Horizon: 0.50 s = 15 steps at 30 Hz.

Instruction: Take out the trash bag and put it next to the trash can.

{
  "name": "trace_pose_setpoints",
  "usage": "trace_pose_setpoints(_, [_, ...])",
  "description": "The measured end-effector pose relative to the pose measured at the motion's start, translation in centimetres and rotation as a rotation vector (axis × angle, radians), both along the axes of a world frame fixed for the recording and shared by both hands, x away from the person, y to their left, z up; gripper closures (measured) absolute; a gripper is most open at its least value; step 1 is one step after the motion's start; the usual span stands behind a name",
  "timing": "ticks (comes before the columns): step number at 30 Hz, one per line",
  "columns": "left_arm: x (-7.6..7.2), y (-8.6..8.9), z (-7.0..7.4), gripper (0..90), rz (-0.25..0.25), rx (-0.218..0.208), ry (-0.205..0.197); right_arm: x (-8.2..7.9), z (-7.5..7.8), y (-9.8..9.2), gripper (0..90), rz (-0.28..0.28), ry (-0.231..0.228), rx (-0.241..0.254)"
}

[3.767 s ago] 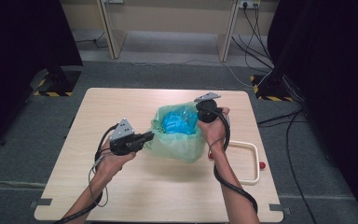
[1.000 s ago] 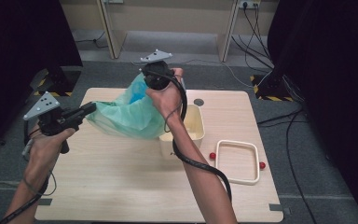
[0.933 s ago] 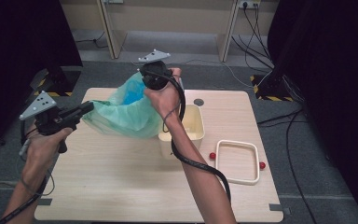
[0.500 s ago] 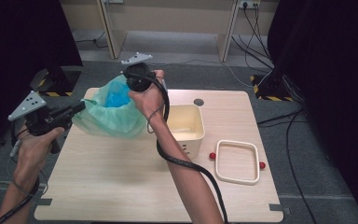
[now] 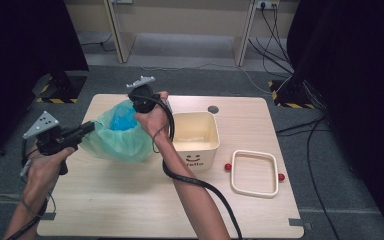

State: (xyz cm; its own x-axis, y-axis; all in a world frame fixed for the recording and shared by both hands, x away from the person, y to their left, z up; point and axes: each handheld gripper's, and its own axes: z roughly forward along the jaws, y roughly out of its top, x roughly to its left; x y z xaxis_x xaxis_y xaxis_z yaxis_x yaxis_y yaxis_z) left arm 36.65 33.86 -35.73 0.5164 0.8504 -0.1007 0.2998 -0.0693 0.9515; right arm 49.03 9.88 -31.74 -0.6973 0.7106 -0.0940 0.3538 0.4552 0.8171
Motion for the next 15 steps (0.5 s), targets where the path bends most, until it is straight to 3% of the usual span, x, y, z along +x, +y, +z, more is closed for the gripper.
trace_pose_setpoints(1, [0.0,0.0,0.0,89.8,0.0,0.0,0.0,0.0,0.0,0.0,89.9,0.0,0.0,0.0])
trace_pose_setpoints(4, [0.4,-0.6,-2.2,89.8,-0.001,0.001,0.048,0.0,-1.7,-0.1,89.5,-0.007,0.027,-0.036])
trace_pose_setpoints(6, [0.5,-0.7,-2.7,89.8,-0.002,0.006,0.058,0.0,-2.2,-0.1,89.5,-0.008,0.034,-0.055])
trace_pose_setpoints(9, [0.9,-1.2,-4.1,89.8,-0.002,0.013,0.09,0.1,-3.8,-0.5,88.9,-0.013,0.057,-0.108])
trace_pose_setpoints(15, [1.2,-1.6,-5.1,84.8,-0.009,-0.004,0.125,0.2,-5.2,-0.7,86.6,-0.007,0.099,-0.136])
